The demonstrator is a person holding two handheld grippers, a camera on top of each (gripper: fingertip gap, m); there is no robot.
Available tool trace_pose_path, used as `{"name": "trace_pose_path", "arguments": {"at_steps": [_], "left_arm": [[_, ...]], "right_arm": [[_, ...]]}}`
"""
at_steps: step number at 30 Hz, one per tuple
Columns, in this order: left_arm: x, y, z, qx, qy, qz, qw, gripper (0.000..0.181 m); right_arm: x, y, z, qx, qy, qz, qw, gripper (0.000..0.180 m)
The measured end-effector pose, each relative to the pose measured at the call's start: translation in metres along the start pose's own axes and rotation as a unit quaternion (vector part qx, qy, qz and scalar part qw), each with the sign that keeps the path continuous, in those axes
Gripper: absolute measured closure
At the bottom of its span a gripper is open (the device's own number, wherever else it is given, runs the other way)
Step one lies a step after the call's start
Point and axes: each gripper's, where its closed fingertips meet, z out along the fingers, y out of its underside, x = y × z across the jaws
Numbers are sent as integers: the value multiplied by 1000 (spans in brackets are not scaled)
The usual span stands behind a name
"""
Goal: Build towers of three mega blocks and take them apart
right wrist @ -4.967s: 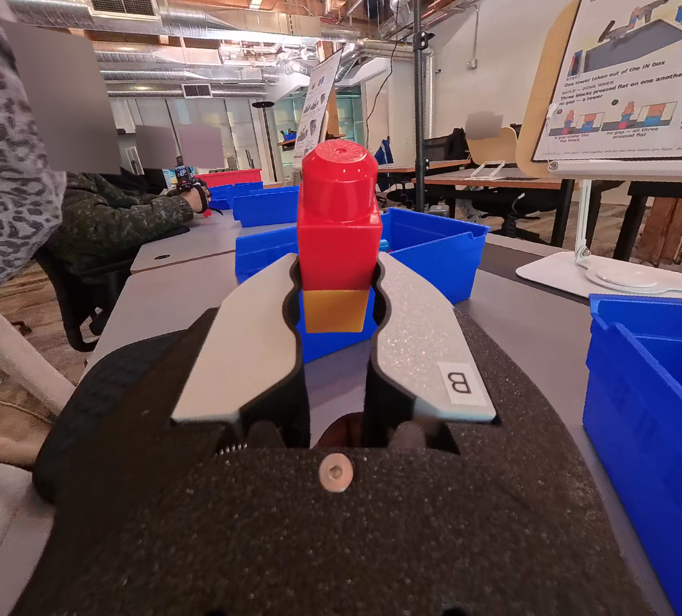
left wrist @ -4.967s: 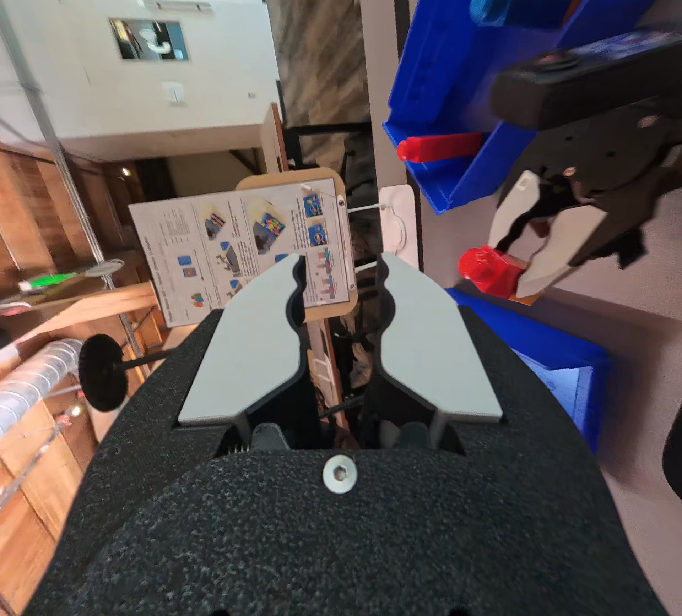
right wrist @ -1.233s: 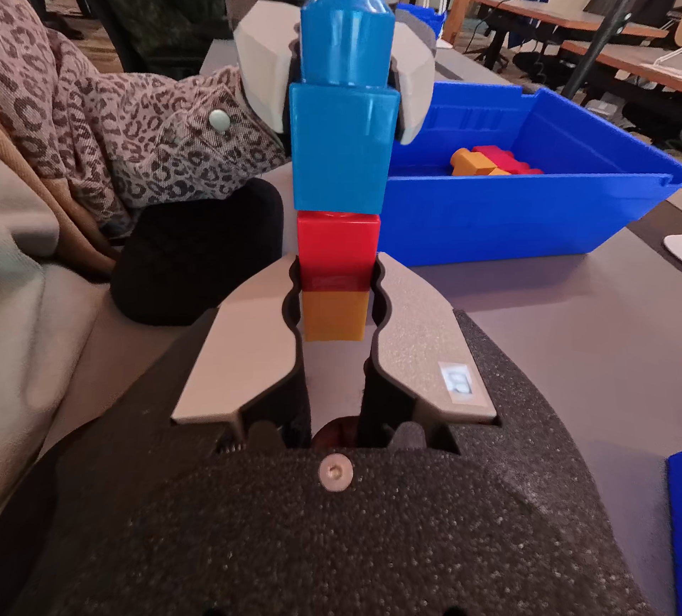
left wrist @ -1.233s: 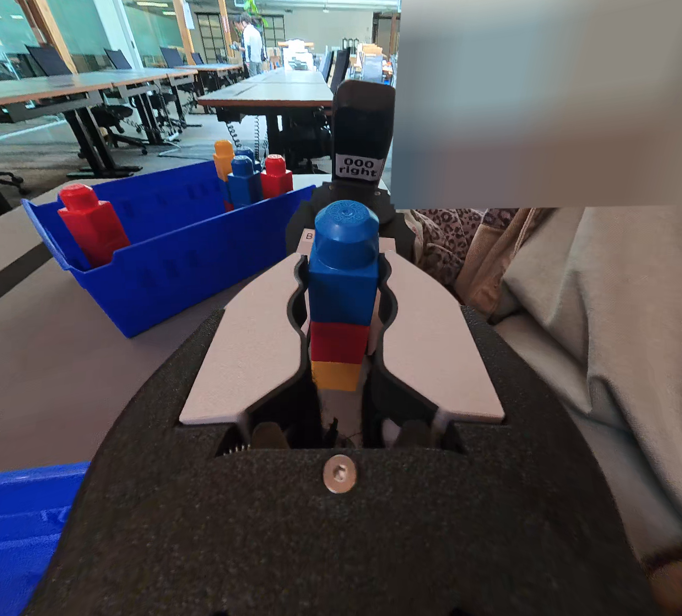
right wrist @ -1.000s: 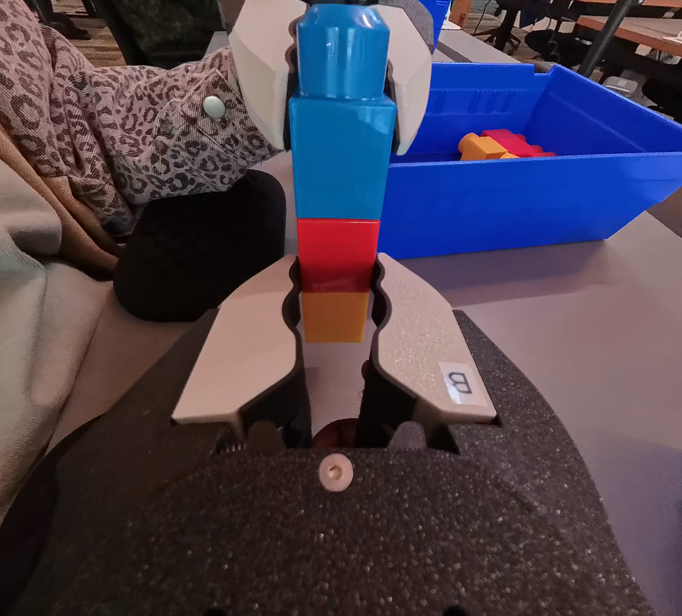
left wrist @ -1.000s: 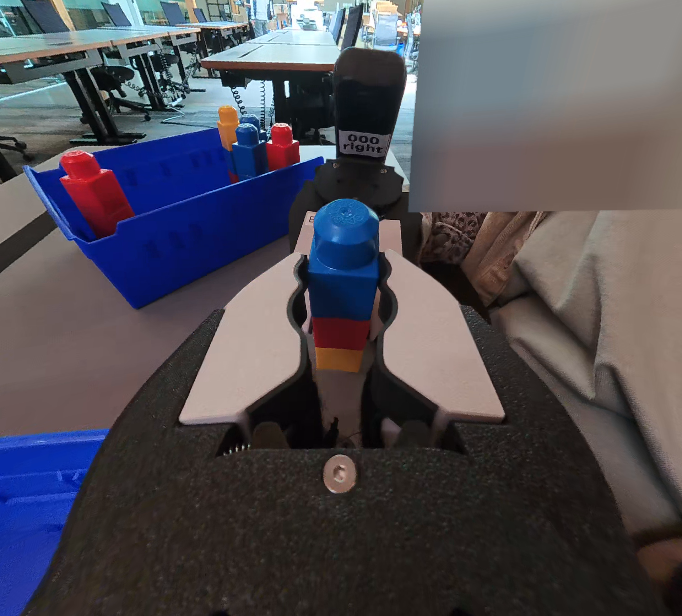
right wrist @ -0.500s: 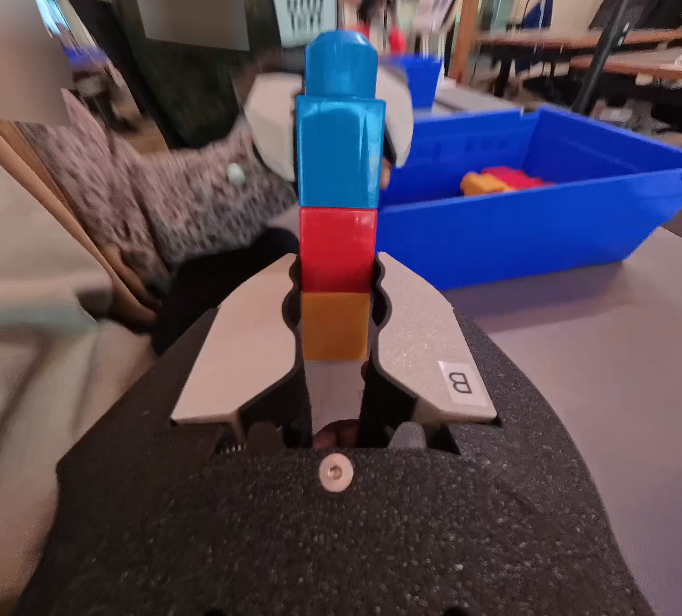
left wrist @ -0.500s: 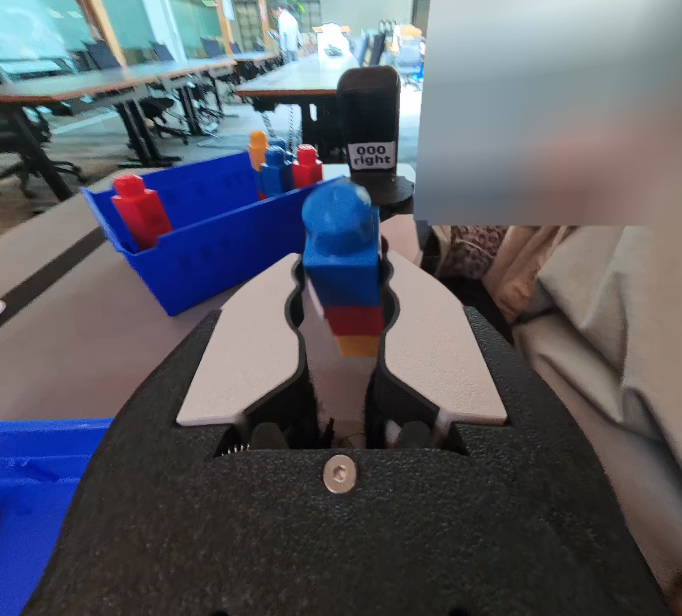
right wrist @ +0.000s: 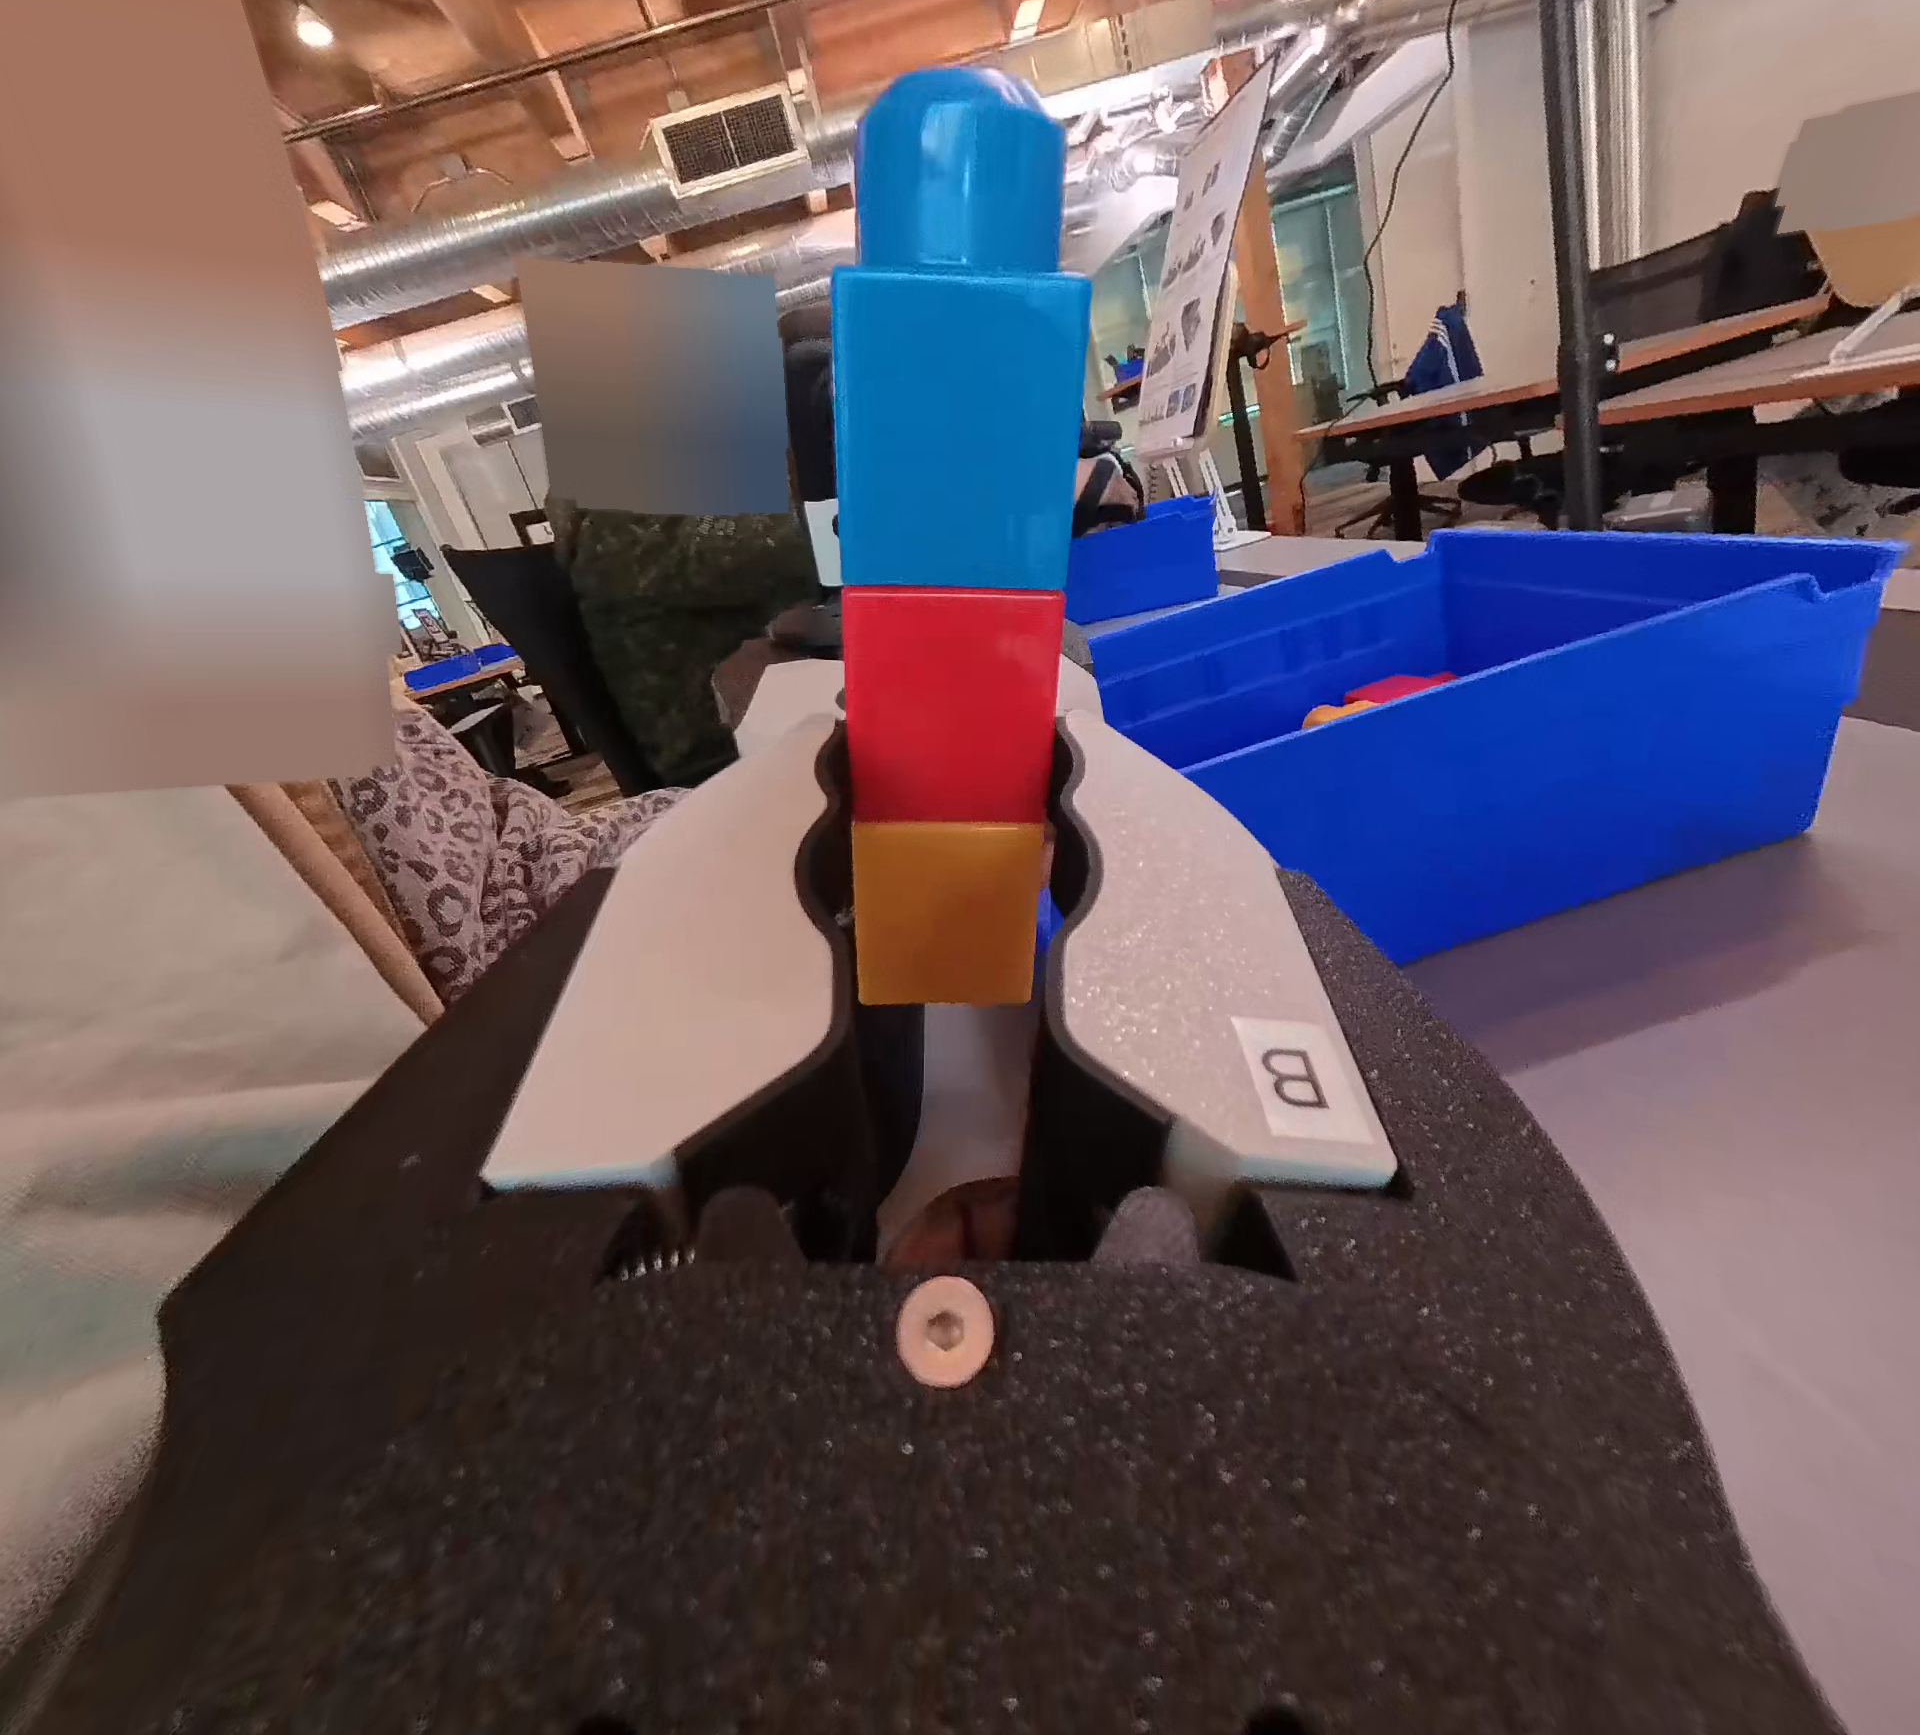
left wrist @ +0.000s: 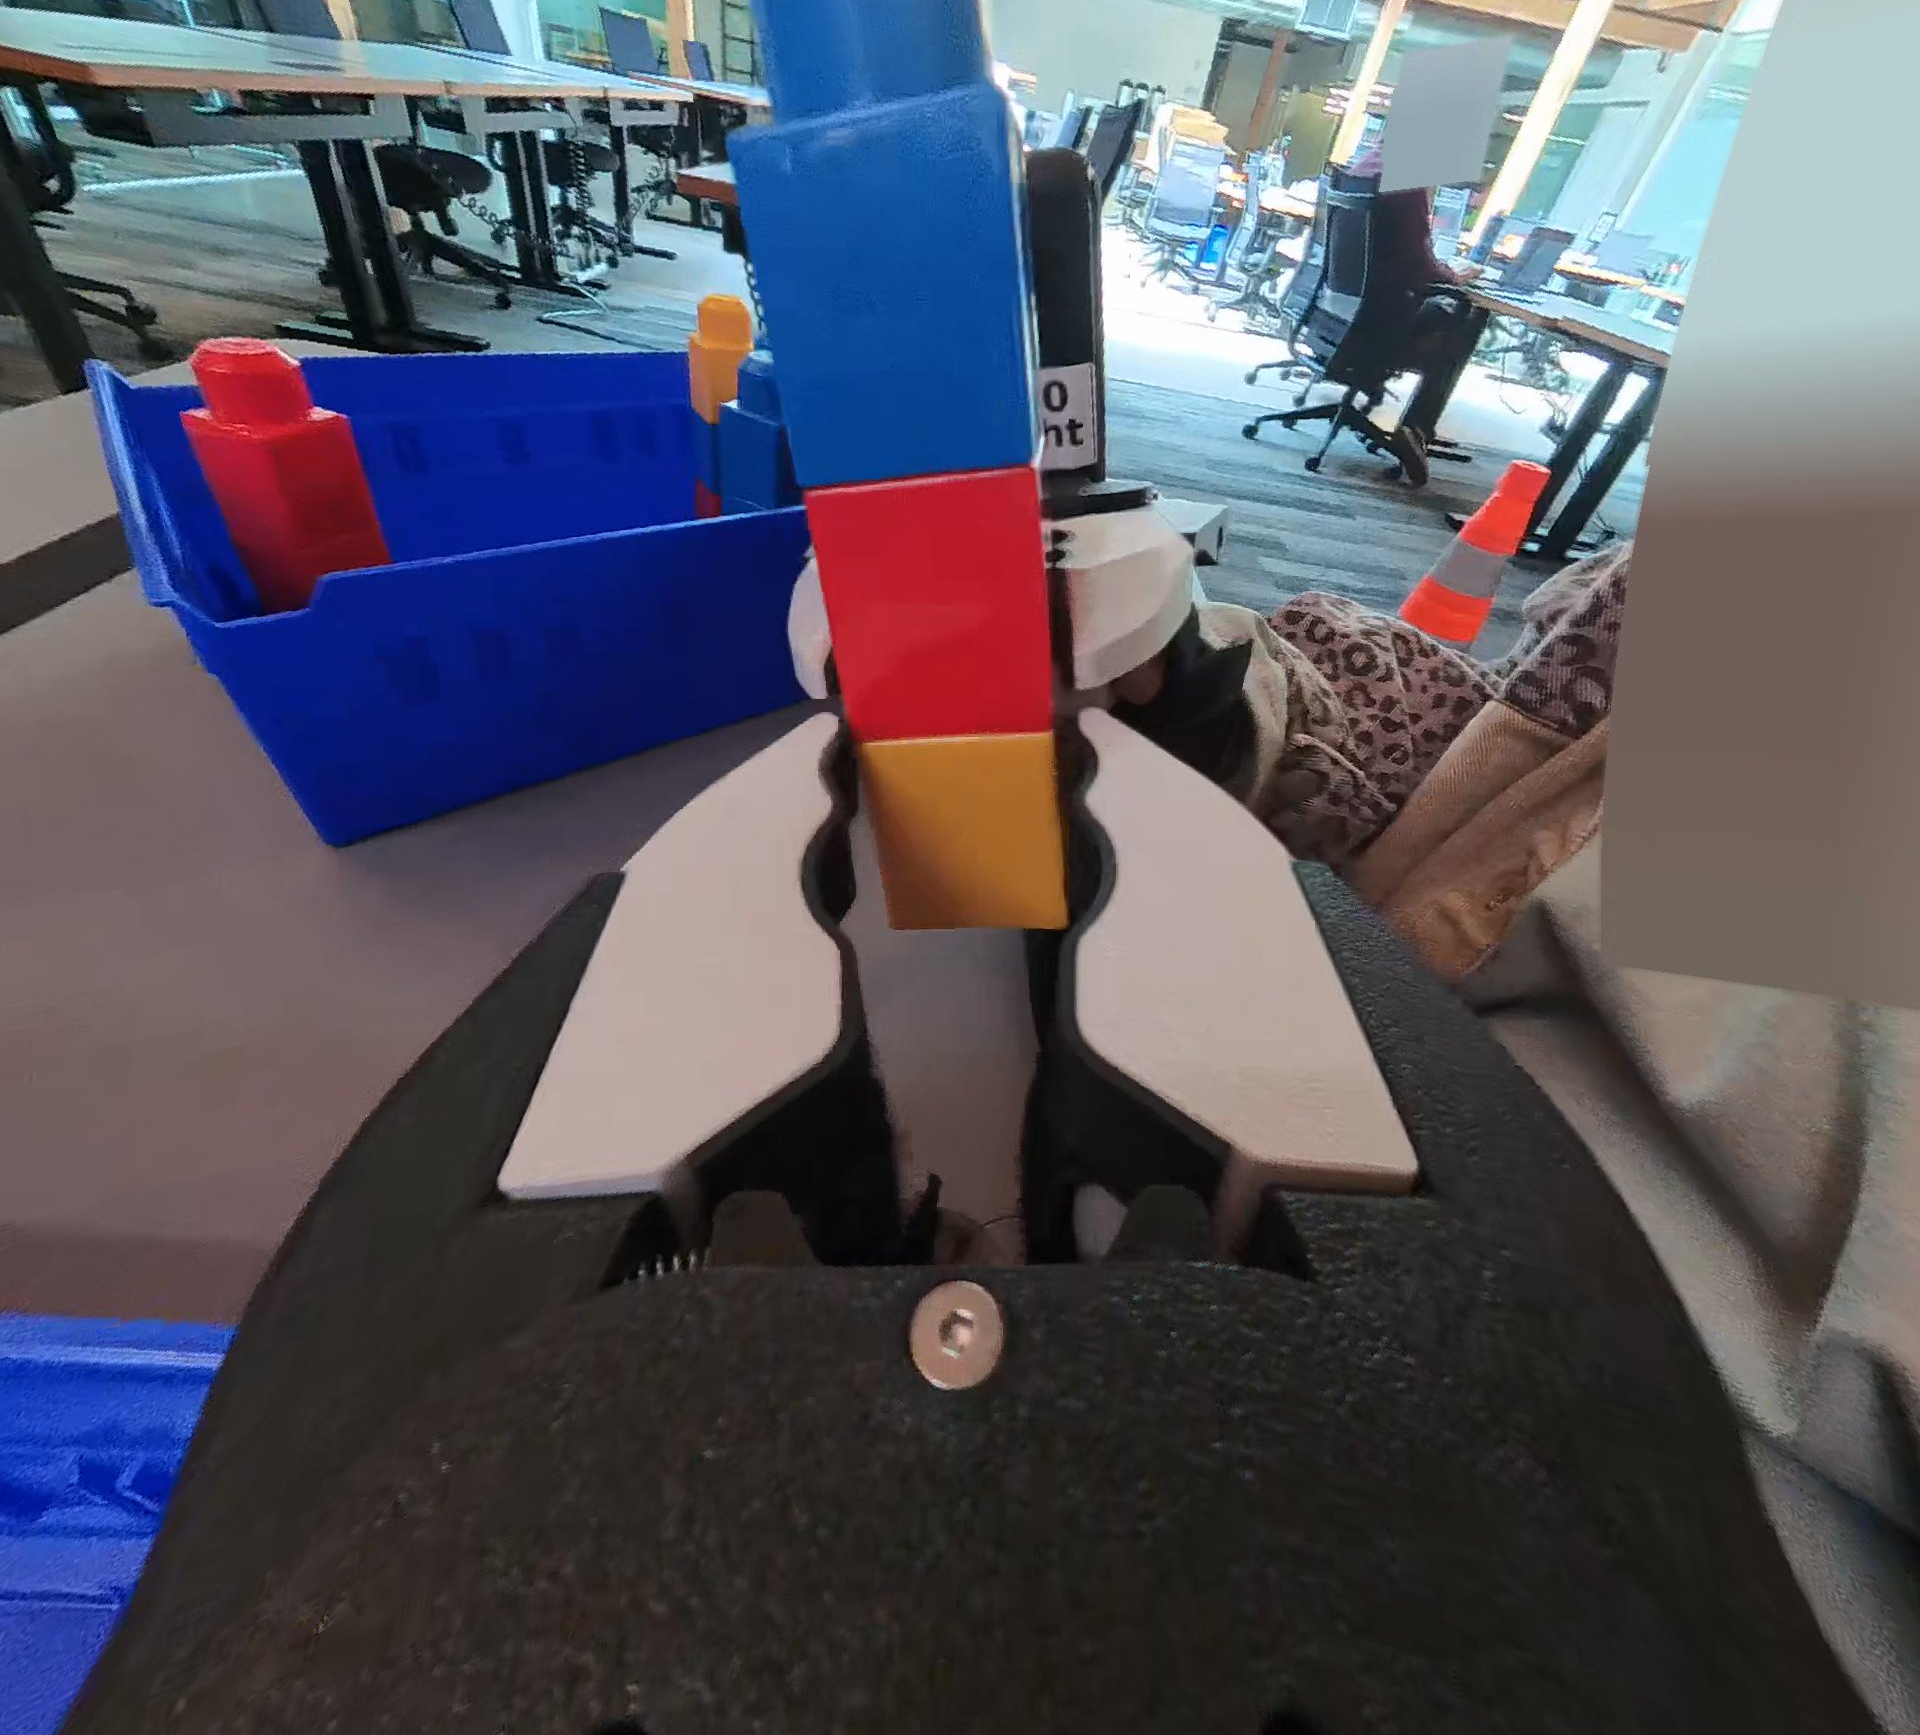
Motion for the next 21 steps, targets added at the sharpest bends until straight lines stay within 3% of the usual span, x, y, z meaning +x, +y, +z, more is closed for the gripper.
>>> {"name": "trace_pose_path", "arguments": {"at_steps": [5, 7, 9, 13, 21], "left_arm": [[2, 1, -5, -18, -2, 19, 1000, 145], [0, 9, -7, -48, -11, 38, 998, 145], [-3, 19, -8, -84, -23, 50, 995, 145], [1, 32, -4, -126, -20, 76, 989, 145], [7, 28, -8, -118, -5, 104, 988, 145]], "right_arm": [[-3, 0, 0, -2, -7, -23, 1000, 143], [-1, -13, -4, 40, 2, -28, 999, 123], [1, -29, -12, 87, 9, -24, 996, 116], [-5, -35, -18, 110, -10, -38, 993, 143], [-18, -34, -17, 102, -32, -74, 992, 143]]}}
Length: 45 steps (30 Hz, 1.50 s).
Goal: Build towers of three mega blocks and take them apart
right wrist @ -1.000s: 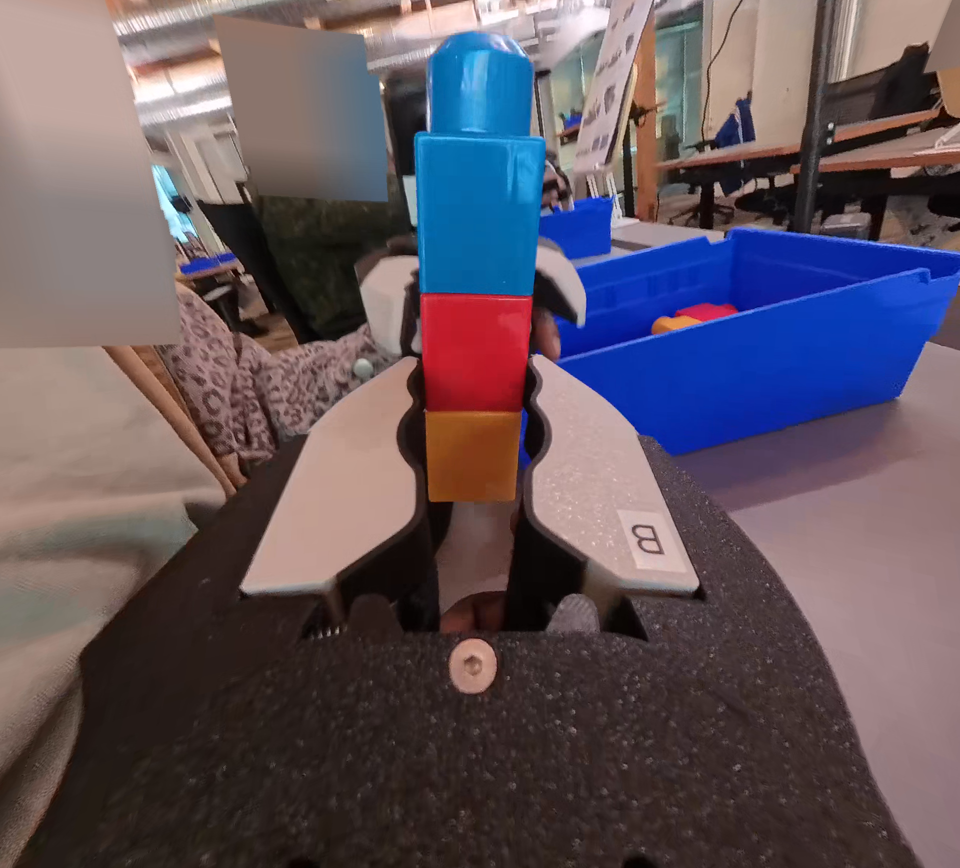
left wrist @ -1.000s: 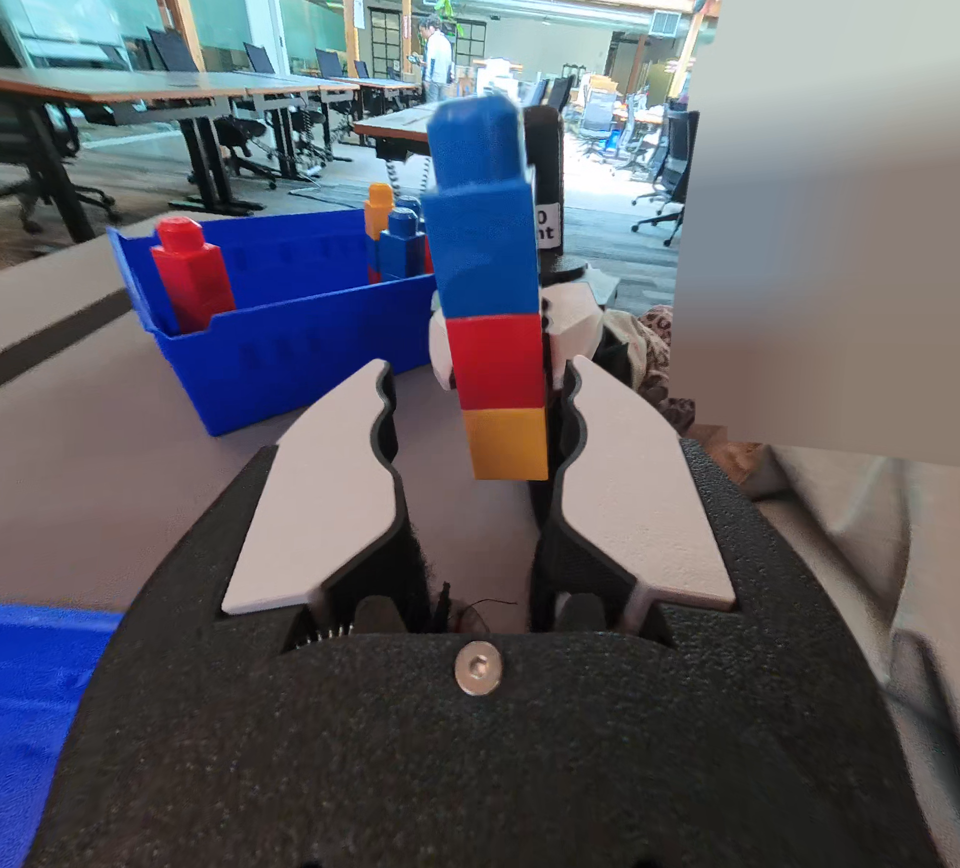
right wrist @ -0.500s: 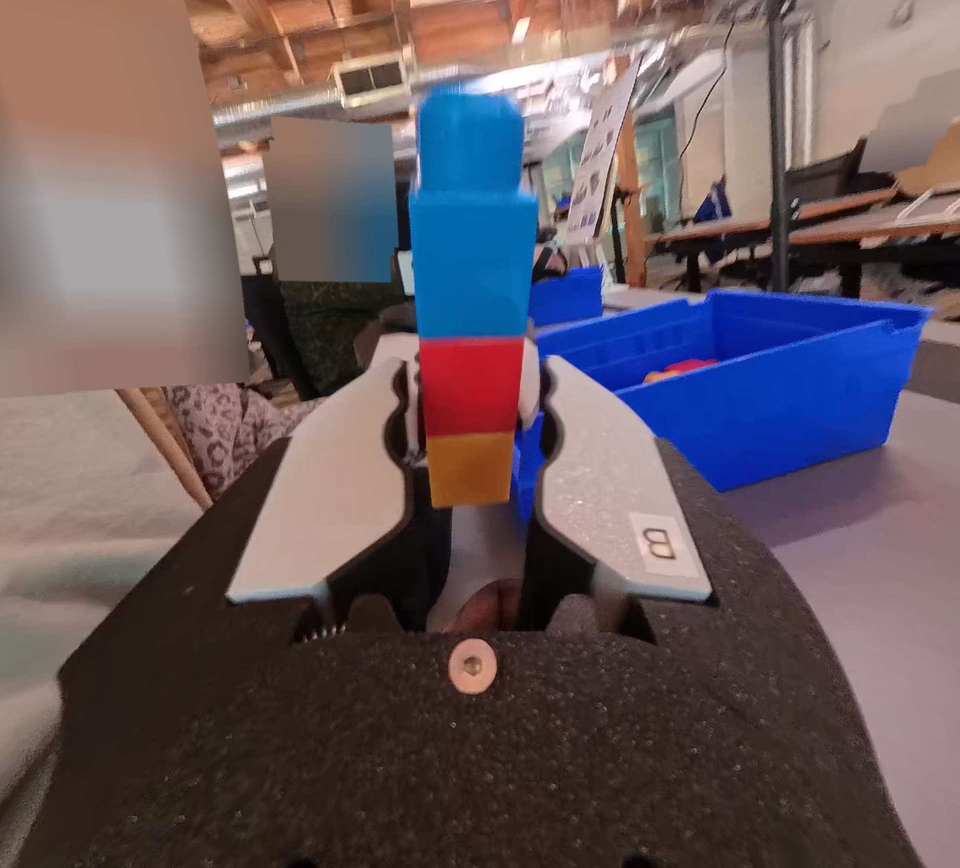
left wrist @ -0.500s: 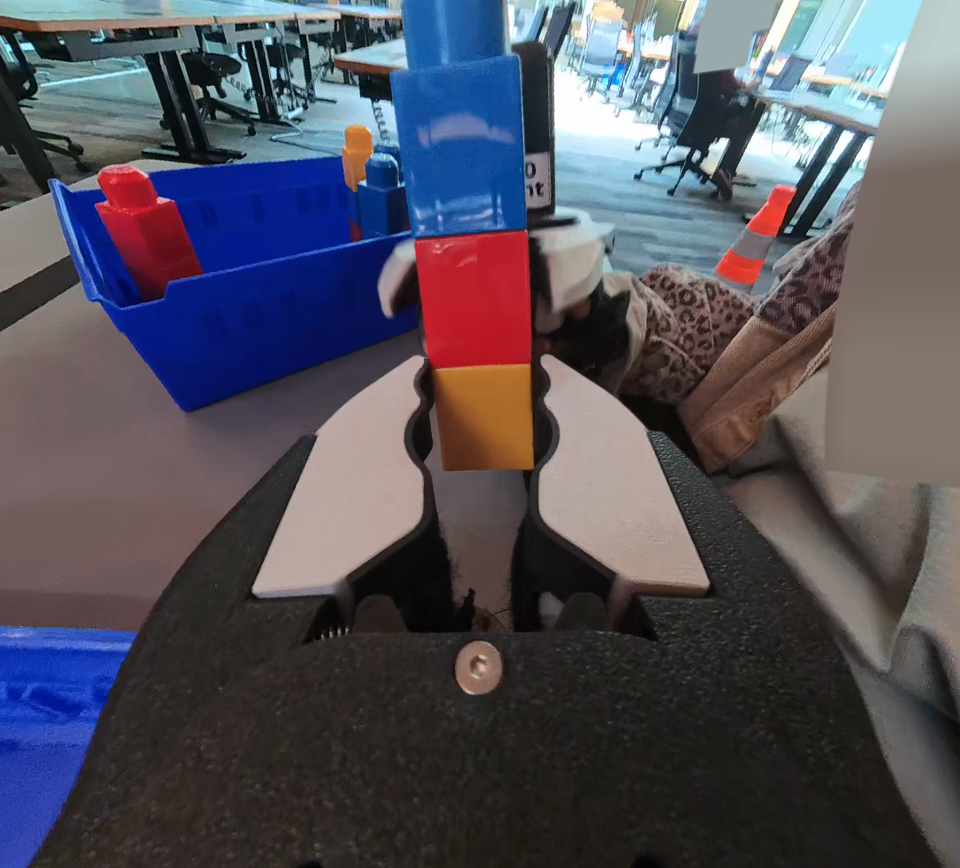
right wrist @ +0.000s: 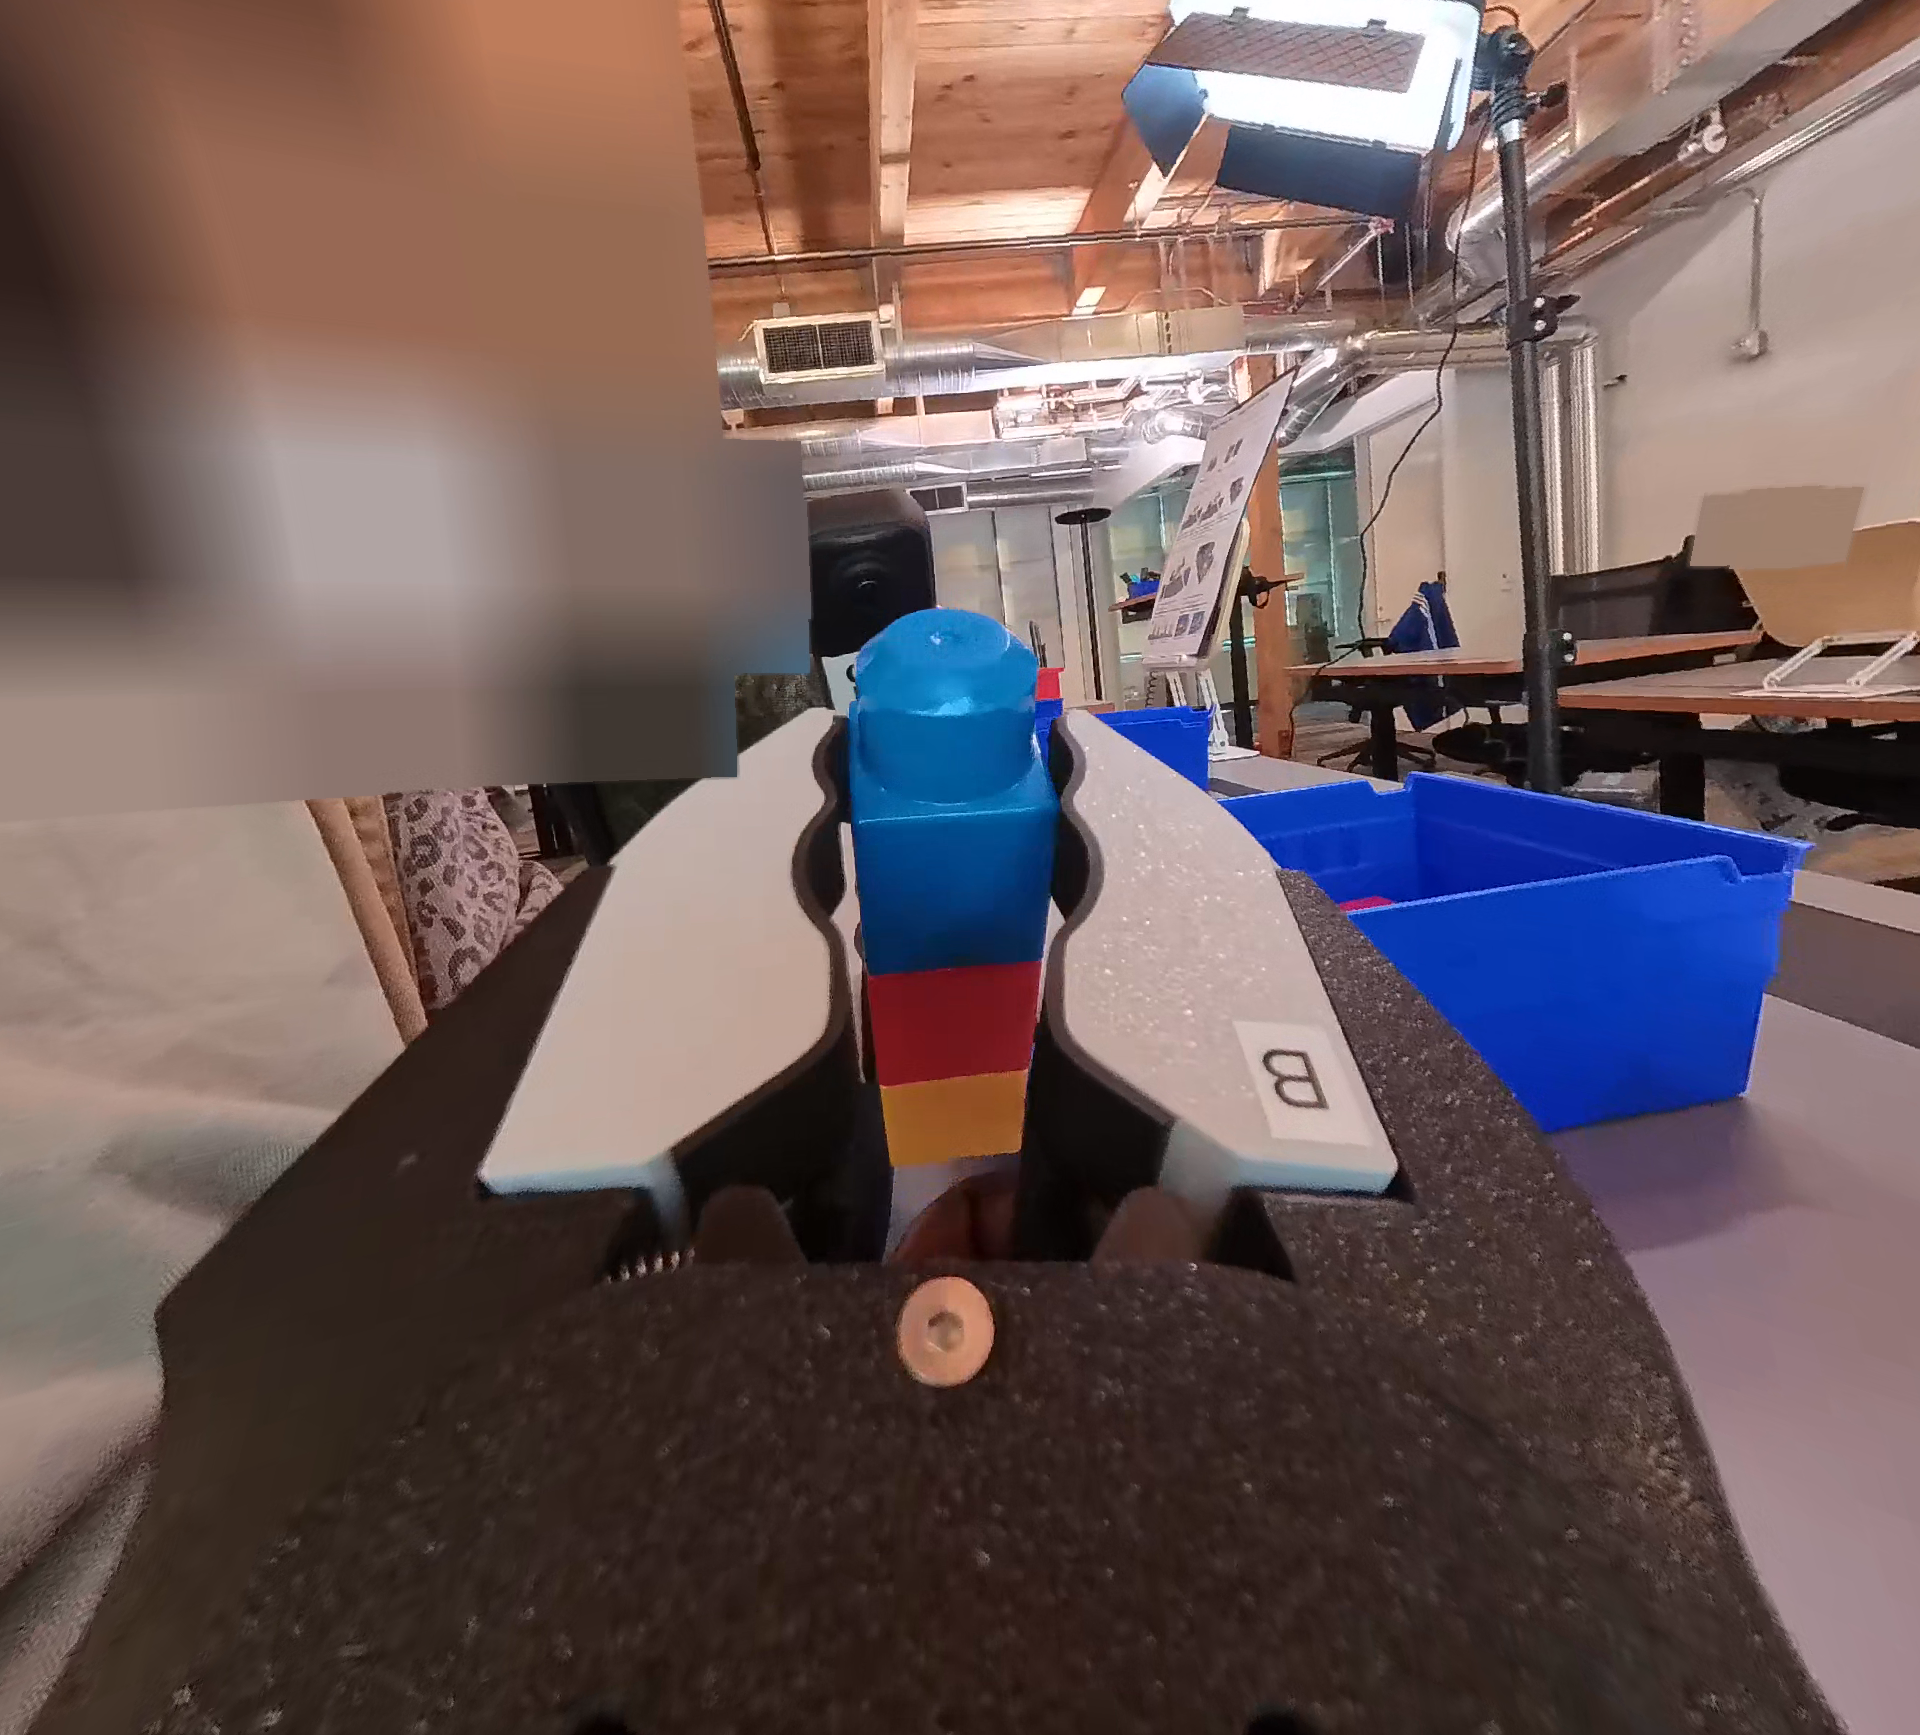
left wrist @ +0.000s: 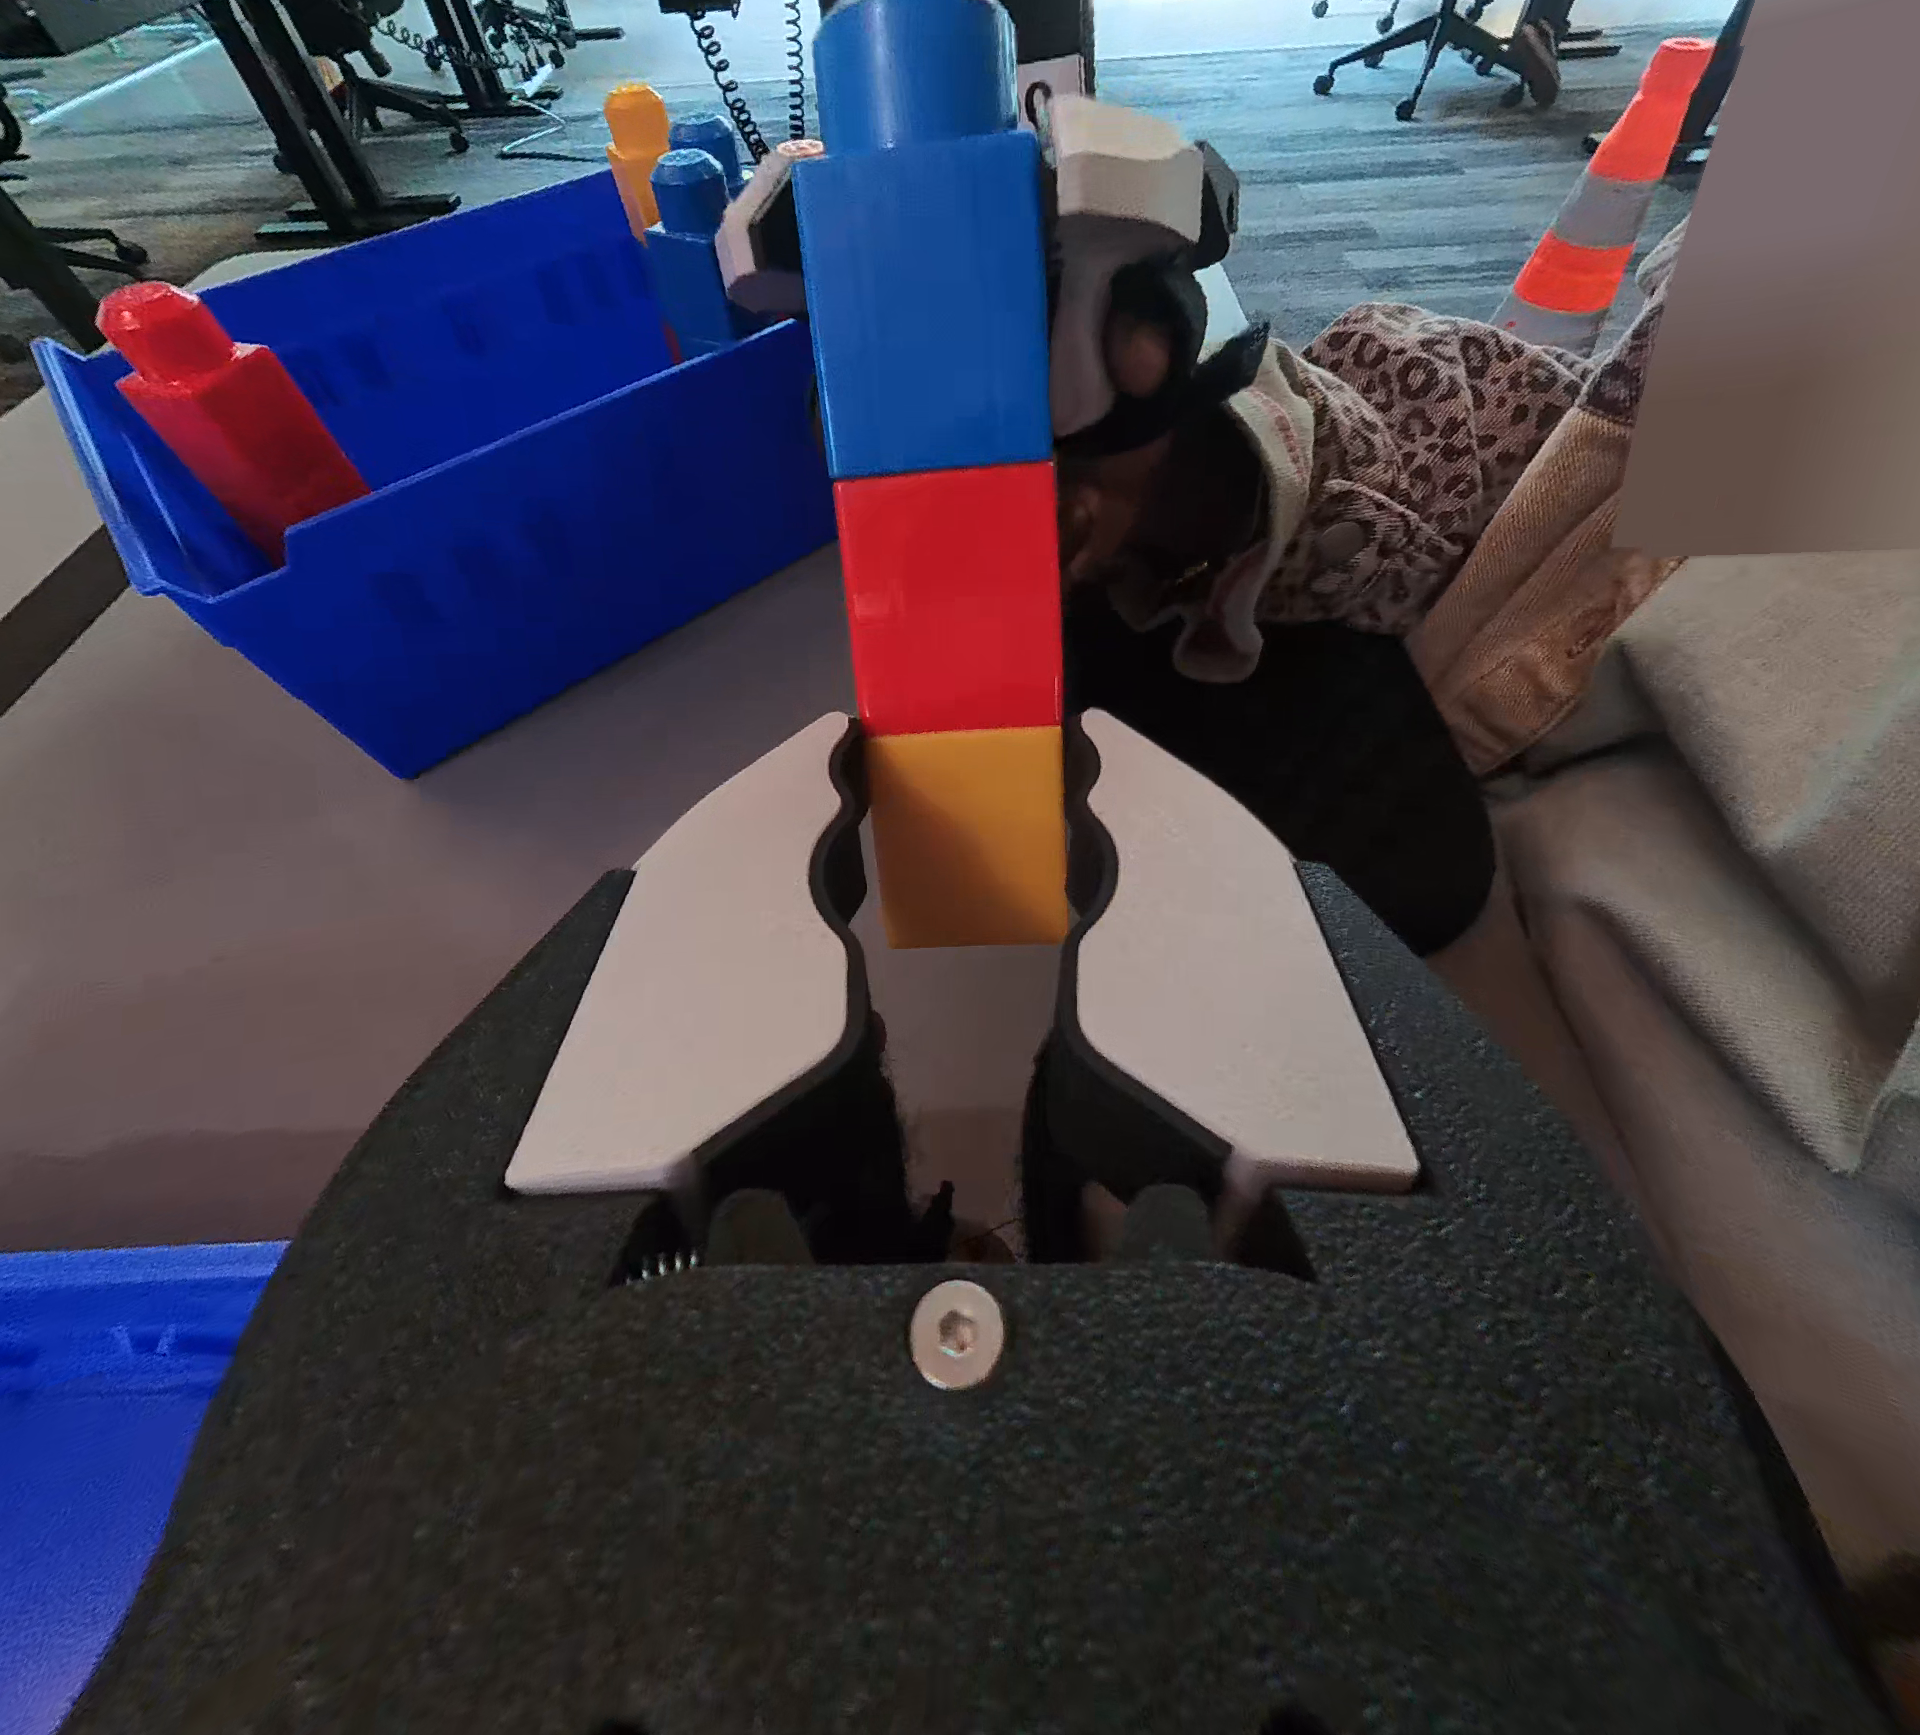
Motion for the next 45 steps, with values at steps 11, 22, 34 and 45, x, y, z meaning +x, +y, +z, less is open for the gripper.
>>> {"name": "trace_pose_path", "arguments": {"at_steps": [11, 22, 34, 45], "left_arm": [[10, 7, 16, -6, 22, 19, 1000, 143], [6, 14, 21, -34, 3, 28, 999, 145], [-2, 18, 9, -30, 1, 5, 1000, 145], [21, 30, 16, -65, 66, 6, 996, 145]], "right_arm": [[-10, 5, 4, -19, -13, -31, 999, 144], [-13, 12, 8, -40, -5, -68, 997, 144], [2, 17, -7, -221, 75, -76, 969, 131], [-17, 31, -9, -309, 38, -109, 944, 146]]}}
